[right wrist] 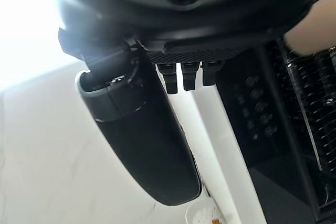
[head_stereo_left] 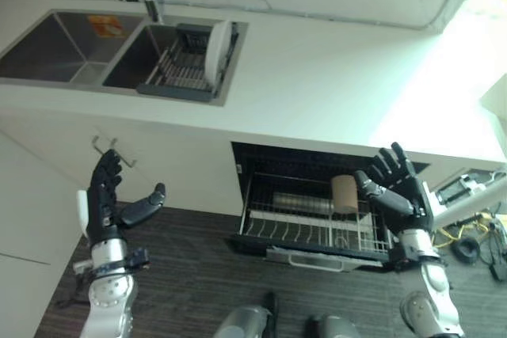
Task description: Place the dishes in the dishwasher.
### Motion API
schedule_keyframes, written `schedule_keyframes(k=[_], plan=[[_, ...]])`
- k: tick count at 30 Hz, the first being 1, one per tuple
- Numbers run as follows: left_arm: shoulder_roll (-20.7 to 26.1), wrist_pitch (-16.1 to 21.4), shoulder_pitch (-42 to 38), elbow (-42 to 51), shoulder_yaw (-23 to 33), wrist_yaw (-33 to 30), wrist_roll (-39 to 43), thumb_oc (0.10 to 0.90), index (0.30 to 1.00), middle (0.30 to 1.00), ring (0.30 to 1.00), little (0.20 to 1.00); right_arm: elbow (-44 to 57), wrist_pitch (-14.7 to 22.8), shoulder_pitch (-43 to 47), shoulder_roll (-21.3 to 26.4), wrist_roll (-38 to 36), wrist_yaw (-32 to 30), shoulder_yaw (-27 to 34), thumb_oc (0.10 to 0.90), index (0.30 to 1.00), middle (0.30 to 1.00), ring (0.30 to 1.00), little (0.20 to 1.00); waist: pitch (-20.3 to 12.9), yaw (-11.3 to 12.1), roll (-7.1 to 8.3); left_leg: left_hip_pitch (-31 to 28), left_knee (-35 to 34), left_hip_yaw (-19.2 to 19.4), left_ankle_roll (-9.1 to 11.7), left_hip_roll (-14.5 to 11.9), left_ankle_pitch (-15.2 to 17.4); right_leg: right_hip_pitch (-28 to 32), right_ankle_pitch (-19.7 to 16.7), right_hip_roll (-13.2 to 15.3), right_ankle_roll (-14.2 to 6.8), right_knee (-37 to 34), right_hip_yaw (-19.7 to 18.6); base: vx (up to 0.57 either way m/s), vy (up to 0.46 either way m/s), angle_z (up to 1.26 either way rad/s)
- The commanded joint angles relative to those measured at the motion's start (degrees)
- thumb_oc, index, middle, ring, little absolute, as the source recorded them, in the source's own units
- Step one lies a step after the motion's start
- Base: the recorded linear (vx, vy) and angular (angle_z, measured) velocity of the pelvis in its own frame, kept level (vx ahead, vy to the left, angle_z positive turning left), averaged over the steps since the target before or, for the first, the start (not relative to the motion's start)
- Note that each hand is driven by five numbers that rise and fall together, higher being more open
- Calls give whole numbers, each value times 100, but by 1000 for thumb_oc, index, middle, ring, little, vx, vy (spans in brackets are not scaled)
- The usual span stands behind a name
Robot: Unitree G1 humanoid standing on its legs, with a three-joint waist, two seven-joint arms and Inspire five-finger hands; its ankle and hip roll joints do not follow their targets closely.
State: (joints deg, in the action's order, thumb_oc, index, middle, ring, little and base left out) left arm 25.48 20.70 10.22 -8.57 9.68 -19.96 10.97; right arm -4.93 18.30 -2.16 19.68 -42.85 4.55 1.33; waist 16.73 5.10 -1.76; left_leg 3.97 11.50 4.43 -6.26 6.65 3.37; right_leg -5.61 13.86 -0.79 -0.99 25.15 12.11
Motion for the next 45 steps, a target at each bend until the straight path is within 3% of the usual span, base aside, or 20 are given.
schedule_keyframes(k=[1,3,7,8,10,13,17,19,23,24,25,26,28,29,32,35,37,42,44,45], plan=[[154,465,-207,512,190,-535,-307,800,900,900,900,900,211,850,350,337,-254,130,513,800,900,900,900,900,-270,-272,50,-9,569,-783,292,-156,914,336,-297,132,-240,-796,-407,34,-72,55],[73,381,-221,-85,224,-643,-28,800,900,900,900,900,127,874,386,414,-410,193,473,800,900,900,900,900,-318,-270,88,-14,569,-605,356,-164,866,351,-189,226,-197,-796,-259,53,-55,57],[-67,126,-154,-844,80,-409,152,800,900,900,900,900,150,856,424,496,-379,183,533,800,900,900,900,900,-275,-293,266,-271,569,-287,363,-41,831,367,-181,449,-135,-796,-400,66,-10,6],[-102,64,-163,-1102,-8,-229,302,800,900,900,900,900,179,827,447,527,-334,125,543,800,900,900,900,900,-176,-294,327,-244,754,-204,425,-36,638,405,-193,511,-94,-796,-489,20,6,-8],[-172,-155,-172,-1502,-173,118,537,800,900,900,900,900,130,848,504,506,-286,144,543,800,900,900,900,900,-41,-276,321,116,1263,-229,553,-100,425,470,-220,452,-52,-796,-589,35,36,-11],[-415,-441,-181,-2125,-335,617,471,800,900,900,900,900,111,846,598,463,-148,119,514,800,900,900,900,900,-21,-221,293,95,784,-331,554,-229,294,527,-213,441,-91,-796,-615,118,129,9],[-986,-985,-172,-3908,-793,1461,548,800,900,900,900,900,214,691,918,587,77,-120,437,800,900,900,900,900,-15,-171,67,671,569,-741,958,-923,29,785,74,301,-110,-796,-709,189,324,-24],[-1200,-1667,-274,-5099,-912,1639,625,800,900,900,900,900,291,533,1017,698,201,-171,368,800,900,900,900,900,-56,-217,54,771,569,-858,1066,-1050,32,861,127,370,-163,-796,-794,268,462,-57],[-1381,-2338,-229,-6028,-871,1936,555,800,900,900,900,900,369,571,1070,880,183,-303,359,800,900,900,900,900,-166,-241,78,577,569,-990,978,-912,270,793,74,548,-269,-796,-838,195,319,-57],[-1413,-2477,-221,-6142,-837,1953,925,800,900,900,900,900,410,597,1080,901,191,-378,382,800,900,900,900,900,-179,-245,81,512,569,-981,939,-870,341,763,36,608,-308,-796,-821,178,397,-47],[-1412,-2904,-288,-6330,-672,2006,1460,800,900,900,900,900,545,701,1140,888,246,-633,383,800,900,900,900,900,-210,-273,71,344,569,-970,820,-787,548,663,-60,776,-427,-796,-783,171,439,-25],[-1382,-2980,-349,-6463,-642,2114,1342,800,900,900,900,900,657,810,1185,880,303,-832,402,800,900,900,900,900,-224,-273,82,283,569,-939,707,-725,658,614,-137,891,-485,-796,-774,161,442,-17],[-1355,-2915,-390,-6526,-679,2142,1209,800,900,900,900,900,763,846,1217,842,378,-950,423,800,900,900,900,900,-235,-255,81,255,569,-905,585,-659,731,620,-188,971,-514,-796,-787,104,293,-3],[-1333,-2863,-413,-6590,-771,2135,1192,800,900,900,900,900,854,905,1235,747,563,-934,367,800,900,900,900,900,-244,-227,52,199,569,-806,403,-601,817,597,-515,1067,-586,-796,-596,89,240,-14],[-1347,-2850,-398,-6604,-749,2093,1324,800,900,900,900,900,953,997,1362,660,907,-996,223,800,900,900,900,900,-252,-64,7,154,569,-552,300,-643,893,540,-814,1065,-594,-720,-46,50,148,-57],[-1430,-2826,-379,-6509,-786,2052,1304,800,900,900,900,900,1049,1315,1467,706,1114,-1259,183,800,900,900,900,900,-233,3,112,176,569,-431,267,-517,939,288,-566,830,-506,-796,-1,11,15,-119],[-1436,-2910,-358,-6291,-880,1920,1326,800,900,900,900,900,1080,1544,1629,807,1166,-1387,142,800,900,900,900,900,-263,69,158,258,569,-377,278,-466,930,102,-442,857,-516,-796,-39,-5,-67,-47],[-1488,-2847,-350,-6257,-991,1775,1450,800,900,900,900,900,1329,1613,1843,856,1305,-1477,94,800,900,900,900,900,-308,93,208,323,569,-278,318,-494,934,40,-319,787,-450,-796,-76,12,-89,-14],[-1508,-2839,-385,-6272,-979,1707,1535,800,900,900,900,900,1442,1578,1903,877,1307,-1461,84,800,900,900,900,900,-308,78,281,207,569,-231,295,-423,966,42,-282,783,-398,-796,-128,50,-138,6],[-1536,-2774,-405,-6258,-953,1607,1593,800,900,900,900,900,1503,1639,1954,924,1325,-1431,84,800,900,900,900,900,-252,88,432,-11,569,-136,296,-271,904,87,-272,889,-330,-796,-200,84,-125,18]])
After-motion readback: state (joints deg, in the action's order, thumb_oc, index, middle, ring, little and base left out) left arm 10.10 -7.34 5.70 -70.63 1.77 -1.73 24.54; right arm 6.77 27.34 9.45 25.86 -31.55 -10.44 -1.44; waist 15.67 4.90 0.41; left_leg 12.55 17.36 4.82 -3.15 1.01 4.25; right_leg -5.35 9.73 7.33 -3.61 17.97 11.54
